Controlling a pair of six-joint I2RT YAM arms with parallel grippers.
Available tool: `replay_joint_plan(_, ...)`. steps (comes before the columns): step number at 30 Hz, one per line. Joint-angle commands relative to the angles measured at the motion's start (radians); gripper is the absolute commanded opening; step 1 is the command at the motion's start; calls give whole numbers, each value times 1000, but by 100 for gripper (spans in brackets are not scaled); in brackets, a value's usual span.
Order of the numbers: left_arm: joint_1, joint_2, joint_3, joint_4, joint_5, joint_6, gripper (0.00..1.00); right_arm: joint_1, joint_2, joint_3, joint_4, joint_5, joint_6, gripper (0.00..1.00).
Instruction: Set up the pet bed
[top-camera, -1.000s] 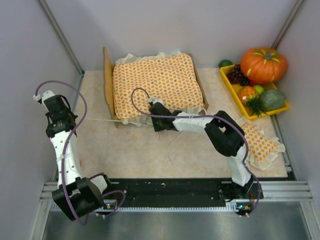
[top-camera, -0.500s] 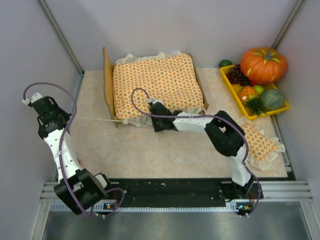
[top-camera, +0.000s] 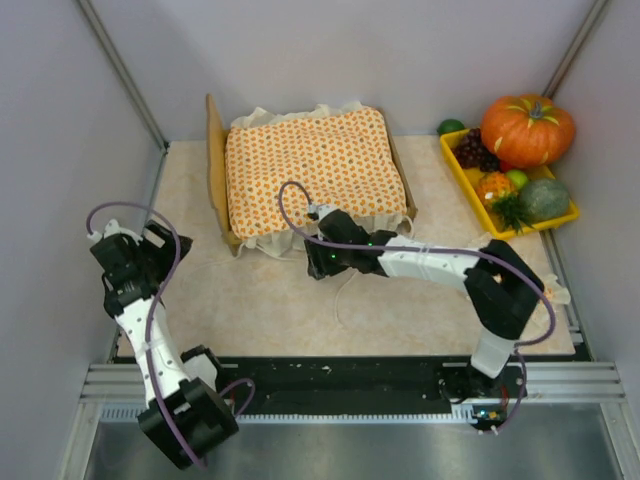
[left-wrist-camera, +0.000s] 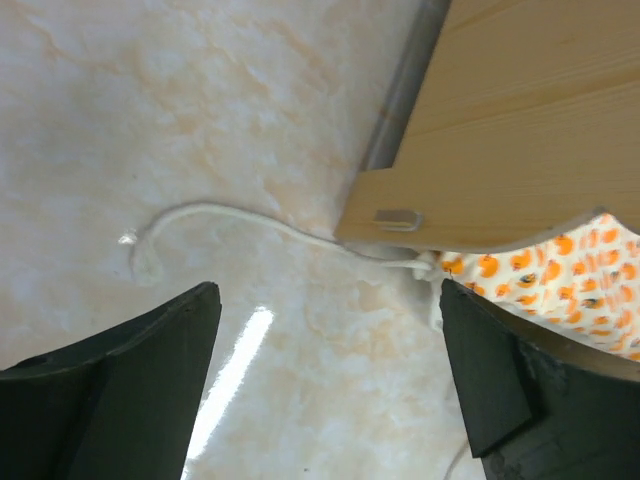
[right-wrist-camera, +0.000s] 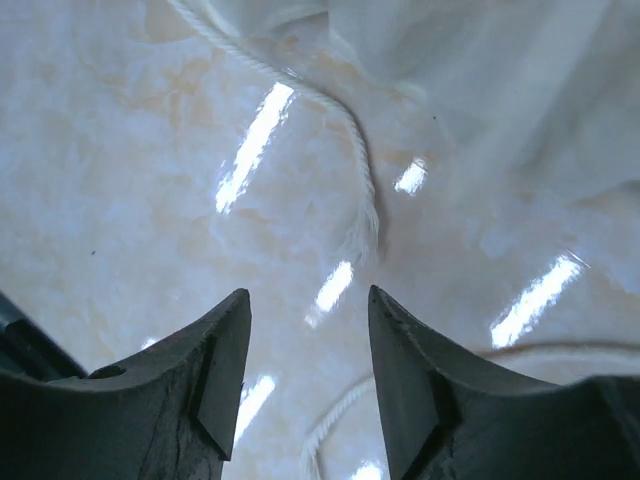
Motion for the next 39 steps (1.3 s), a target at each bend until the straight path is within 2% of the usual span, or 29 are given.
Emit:
replay_joint_plan(1,6,-122,-22,3,98,-19,98,-1,-248,-80,33,95,4,54)
replay_joint_plan(3,3,-167,-19,3,128,-23,98,-25,-360,-118,-12,158,-2,62)
replay_joint_plan(7,-17,-198,9,49,204,-52,99,-155,-514,-156,-153,271,12,64)
replay_joint_plan(10,-69,-193,27,109,194,-72,98,-272,-629,-202,-194,298,-5,68)
replay_joint_plan(14,-183,-158,44,209,122,-79,98,-439,-668,-239,-203,220,-2,73)
replay_joint_plan(15,-253,-130,55,226,99,-72,98,-515,-658,-238,-202,185,3,73)
replay_joint_plan(18,-402,-87,99,235,-41,-28,99,-591,-619,-219,-216,86,-3,73)
replay_joint_plan(20,-462,-81,116,253,-113,-8,98,-610,-603,-213,-214,59,-2,73)
replay_joint_plan(24,-514,-64,108,305,-197,23,99,-613,-597,-225,-210,20,6,73)
replay_joint_plan(29,-575,-8,90,396,-379,89,99,-613,-605,-242,-205,-12,7,73)
replay_joint_plan(34,-585,78,105,451,-415,165,98,-686,-654,-245,-228,-4,-2,73)
replay_joint_plan(37,-588,124,113,462,-365,185,63,-757,-683,-238,-274,-8,1,73)
replay_joint_plan(38,-588,128,114,439,-359,184,44,-786,-689,-227,-295,11,-8,74)
replay_joint_plan(39,-588,122,115,425,-352,181,37,-795,-689,-221,-350,70,-14,74)
